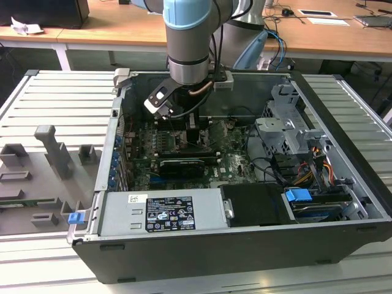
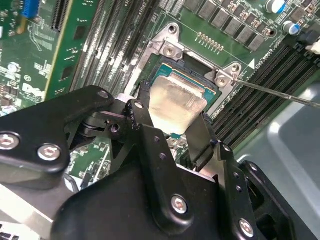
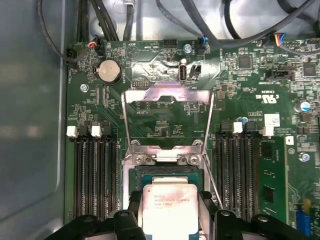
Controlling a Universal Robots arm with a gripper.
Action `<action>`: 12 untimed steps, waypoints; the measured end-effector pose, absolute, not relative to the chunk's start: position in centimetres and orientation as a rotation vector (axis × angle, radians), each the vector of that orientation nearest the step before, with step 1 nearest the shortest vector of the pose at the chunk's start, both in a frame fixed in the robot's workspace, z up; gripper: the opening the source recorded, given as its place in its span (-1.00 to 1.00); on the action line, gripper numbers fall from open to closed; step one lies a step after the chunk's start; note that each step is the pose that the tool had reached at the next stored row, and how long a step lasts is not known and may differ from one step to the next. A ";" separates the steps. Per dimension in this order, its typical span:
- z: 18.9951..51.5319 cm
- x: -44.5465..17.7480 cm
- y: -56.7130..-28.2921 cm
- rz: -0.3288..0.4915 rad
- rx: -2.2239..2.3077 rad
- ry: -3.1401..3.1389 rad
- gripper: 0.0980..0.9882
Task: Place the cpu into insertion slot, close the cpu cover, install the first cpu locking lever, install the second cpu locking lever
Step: 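Place the cpu into insertion slot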
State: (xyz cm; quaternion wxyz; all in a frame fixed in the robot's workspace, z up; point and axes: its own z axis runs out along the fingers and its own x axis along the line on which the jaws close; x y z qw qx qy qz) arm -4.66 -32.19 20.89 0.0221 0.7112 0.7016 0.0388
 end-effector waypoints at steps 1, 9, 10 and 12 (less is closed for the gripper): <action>20.8 -4.7 -32.2 0.120 2.203 2.174 -0.03; 20.2 -4.5 -32.2 0.119 2.206 2.171 -0.03; 20.2 -4.5 -32.2 0.119 2.206 2.170 -0.03; 20.2 -4.5 -32.2 0.118 2.205 2.170 -0.03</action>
